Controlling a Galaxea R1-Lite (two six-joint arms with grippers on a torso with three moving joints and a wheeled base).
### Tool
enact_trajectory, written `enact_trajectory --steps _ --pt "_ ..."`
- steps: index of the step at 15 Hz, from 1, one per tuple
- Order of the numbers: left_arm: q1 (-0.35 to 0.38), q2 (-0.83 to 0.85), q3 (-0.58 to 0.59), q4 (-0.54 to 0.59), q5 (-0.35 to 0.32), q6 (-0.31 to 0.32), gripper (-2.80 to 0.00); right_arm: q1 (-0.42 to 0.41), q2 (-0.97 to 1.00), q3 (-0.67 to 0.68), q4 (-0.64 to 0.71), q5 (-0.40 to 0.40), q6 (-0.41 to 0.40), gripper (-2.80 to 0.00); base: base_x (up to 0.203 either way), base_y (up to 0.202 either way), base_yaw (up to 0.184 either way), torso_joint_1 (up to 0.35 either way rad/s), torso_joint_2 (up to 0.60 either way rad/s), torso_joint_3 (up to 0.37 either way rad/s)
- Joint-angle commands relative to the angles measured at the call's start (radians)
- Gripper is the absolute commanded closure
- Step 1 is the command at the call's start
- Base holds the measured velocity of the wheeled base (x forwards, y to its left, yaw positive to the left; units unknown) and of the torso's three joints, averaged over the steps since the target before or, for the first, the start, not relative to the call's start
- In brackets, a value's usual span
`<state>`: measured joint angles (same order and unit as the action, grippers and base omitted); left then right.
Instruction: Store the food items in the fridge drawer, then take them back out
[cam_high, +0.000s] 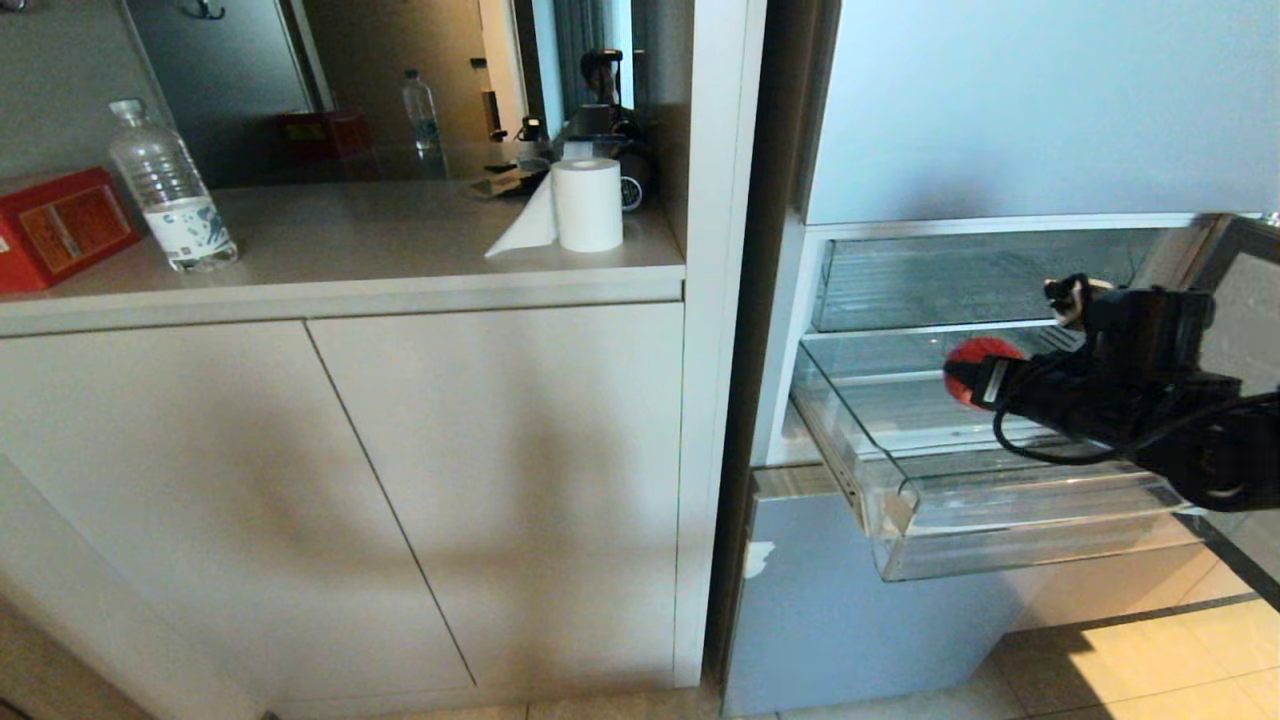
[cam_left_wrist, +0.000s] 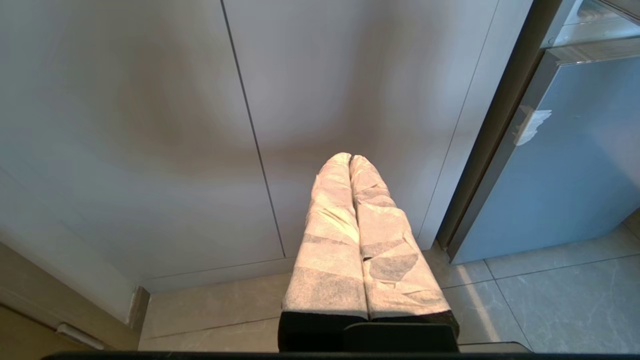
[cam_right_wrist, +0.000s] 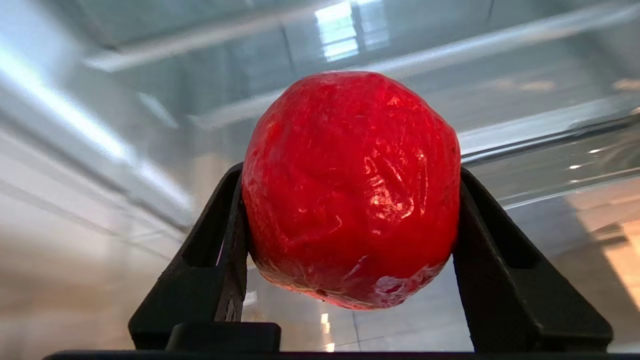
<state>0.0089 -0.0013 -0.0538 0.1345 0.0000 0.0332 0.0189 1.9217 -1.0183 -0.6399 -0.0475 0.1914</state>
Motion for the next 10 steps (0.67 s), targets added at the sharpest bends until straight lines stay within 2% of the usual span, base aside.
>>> enact_trajectory --steps 1,3,6,7,10 --pt "0.0 0.0 0.0 0.001 0.0 -0.001 0.0 -0.003 0.2 -0.128 0.026 -0.029 -0.003 0.0 0.0 0.0 0.0 0.0 0.0 0.0" --pt "0.0 0.0 0.0 0.001 0.0 0.001 0.0 -0.003 0.285 -0.224 0.048 -0.048 -0.004 0.0 0.0 0.0 0.0 0.0 0.0 0.0" --pt "0.0 0.0 0.0 0.001 0.0 0.001 0.0 -0.001 0.345 -0.271 0.058 -0.048 0.005 0.0 0.0 0.0 0.0 0.0 0.0 0.0" --pt "0.0 0.0 0.0 0.001 0.0 0.001 0.0 0.001 0.359 -0.279 0.058 -0.048 0.006 -2.8 0.0 0.0 0.0 0.0 0.0 0.0" --pt "0.0 0.0 0.0 0.001 0.0 0.0 0.0 0.004 0.381 -0.306 0.058 -0.048 0.034 -2.8 0.0 0.0 0.0 0.0 0.0 0.0"
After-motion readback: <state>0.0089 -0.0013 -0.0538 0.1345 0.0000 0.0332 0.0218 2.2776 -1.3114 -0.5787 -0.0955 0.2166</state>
